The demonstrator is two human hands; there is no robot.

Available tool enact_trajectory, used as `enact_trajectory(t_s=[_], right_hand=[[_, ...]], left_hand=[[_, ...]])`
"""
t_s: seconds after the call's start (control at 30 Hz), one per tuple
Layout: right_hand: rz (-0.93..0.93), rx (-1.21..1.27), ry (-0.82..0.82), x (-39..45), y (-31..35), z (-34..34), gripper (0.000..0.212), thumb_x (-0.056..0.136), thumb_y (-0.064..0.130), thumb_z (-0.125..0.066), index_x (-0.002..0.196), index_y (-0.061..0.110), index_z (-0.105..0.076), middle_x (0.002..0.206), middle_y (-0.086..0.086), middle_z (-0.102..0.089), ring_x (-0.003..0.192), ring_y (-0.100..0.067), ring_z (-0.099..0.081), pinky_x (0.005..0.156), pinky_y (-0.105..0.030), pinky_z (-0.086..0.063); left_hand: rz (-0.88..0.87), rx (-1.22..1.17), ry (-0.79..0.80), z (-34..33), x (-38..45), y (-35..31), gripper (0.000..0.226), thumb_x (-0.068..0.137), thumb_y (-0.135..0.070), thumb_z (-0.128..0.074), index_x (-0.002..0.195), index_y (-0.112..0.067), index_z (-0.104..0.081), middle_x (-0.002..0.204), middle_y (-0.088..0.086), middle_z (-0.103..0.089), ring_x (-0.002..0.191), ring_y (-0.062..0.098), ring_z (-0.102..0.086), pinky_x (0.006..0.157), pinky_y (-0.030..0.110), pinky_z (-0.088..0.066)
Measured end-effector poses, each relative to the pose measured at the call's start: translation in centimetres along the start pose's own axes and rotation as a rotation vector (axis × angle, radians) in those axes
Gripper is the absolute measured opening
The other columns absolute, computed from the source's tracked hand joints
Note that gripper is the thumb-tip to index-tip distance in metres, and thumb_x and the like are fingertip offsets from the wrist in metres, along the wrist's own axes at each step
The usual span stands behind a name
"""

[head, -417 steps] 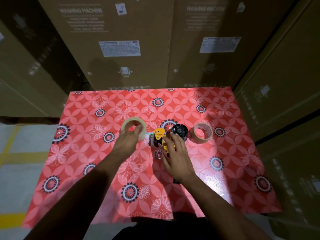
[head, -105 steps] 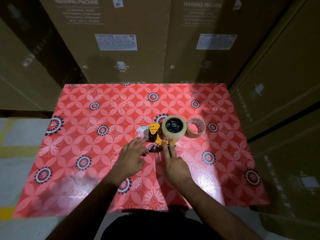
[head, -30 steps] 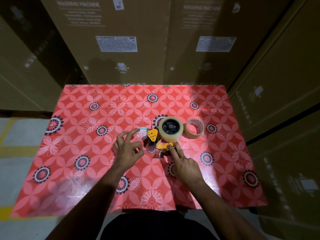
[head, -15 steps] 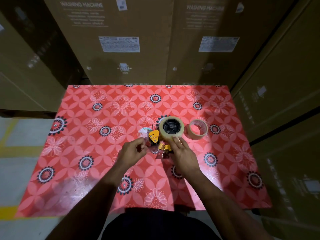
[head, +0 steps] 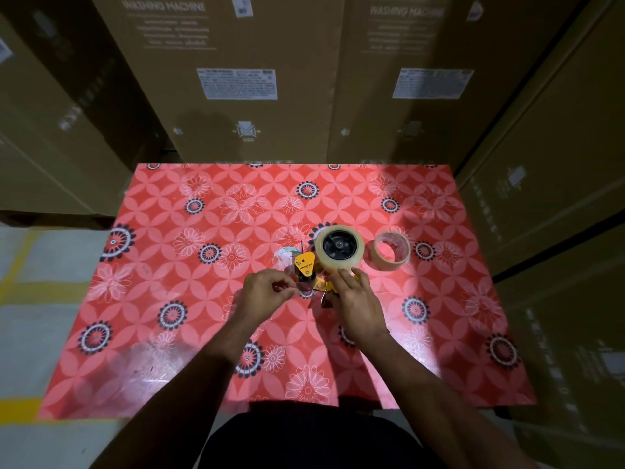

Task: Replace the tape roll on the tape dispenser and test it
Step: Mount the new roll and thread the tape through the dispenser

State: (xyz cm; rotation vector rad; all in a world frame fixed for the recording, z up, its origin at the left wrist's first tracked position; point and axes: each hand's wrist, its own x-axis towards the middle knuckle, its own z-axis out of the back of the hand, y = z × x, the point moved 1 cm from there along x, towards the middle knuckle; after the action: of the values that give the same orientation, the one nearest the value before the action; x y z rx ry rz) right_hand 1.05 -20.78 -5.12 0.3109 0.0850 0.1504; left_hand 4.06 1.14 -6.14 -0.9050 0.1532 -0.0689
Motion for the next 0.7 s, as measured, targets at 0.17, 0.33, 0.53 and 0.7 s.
enact_trajectory(t_s=[0.17, 0.33, 0.53, 0.7], right_hand=[[0.028, -0.041, -0.004, 0.1, -0.5, 0.1, 0.047, 0.082, 0.029, -0.081, 0.123, 0.010, -0.067, 0.119, -0.009, -0.071, 0.120, -0.040, -0.059, 0.077, -0.040, -0.060], [0.052, -0.065, 0.005, 0.3, -0.6, -0.2, 0.045, 0.081, 0.025, -0.081, 0.119, 0.007, -0.067, 0.114, -0.009, -0.072, 0.117, -0.041, -0.060, 0.069, -0.042, -0.062], [0.093, -0.187, -0.017, 0.6, 0.1, -0.6, 0.055, 0.064, 0.015, -0.092, 0.113, 0.011, -0.067, 0.103, -0.003, -0.069, 0.100, -0.031, -0.060, 0.048, -0.029, -0.052], [0.114, -0.183, -0.002, 0.7, 0.3, -0.3, 0.053, 0.066, 0.007, -0.088, 0.113, 0.010, -0.064, 0.097, -0.005, -0.067, 0.096, -0.034, -0.061, 0.041, -0.030, -0.046]], left_hand=[[0.045, -0.083, -0.009, 0.0, -0.2, 0.0, 0.053, 0.083, -0.002, -0.089, 0.081, -0.046, -0.059, 0.077, -0.009, -0.075, 0.073, 0.000, -0.074, 0.067, 0.029, -0.062], [0.022, -0.119, 0.013, 0.6, -0.6, 0.4, 0.055, 0.086, -0.004, -0.086, 0.086, -0.039, -0.044, 0.078, -0.011, -0.076, 0.075, 0.014, -0.077, 0.073, 0.055, -0.066], [0.073, -0.130, 0.042, 1.9, -1.4, 1.2, 0.052, 0.087, -0.002, -0.084, 0.090, -0.040, -0.050, 0.078, -0.006, -0.076, 0.075, 0.024, -0.077, 0.070, 0.064, -0.064], [0.062, -0.125, 0.074, 2.8, -1.5, 1.1, 0.052, 0.087, 0.001, -0.084, 0.092, -0.041, -0.053, 0.078, -0.003, -0.077, 0.070, 0.021, -0.078, 0.070, 0.058, -0.066]])
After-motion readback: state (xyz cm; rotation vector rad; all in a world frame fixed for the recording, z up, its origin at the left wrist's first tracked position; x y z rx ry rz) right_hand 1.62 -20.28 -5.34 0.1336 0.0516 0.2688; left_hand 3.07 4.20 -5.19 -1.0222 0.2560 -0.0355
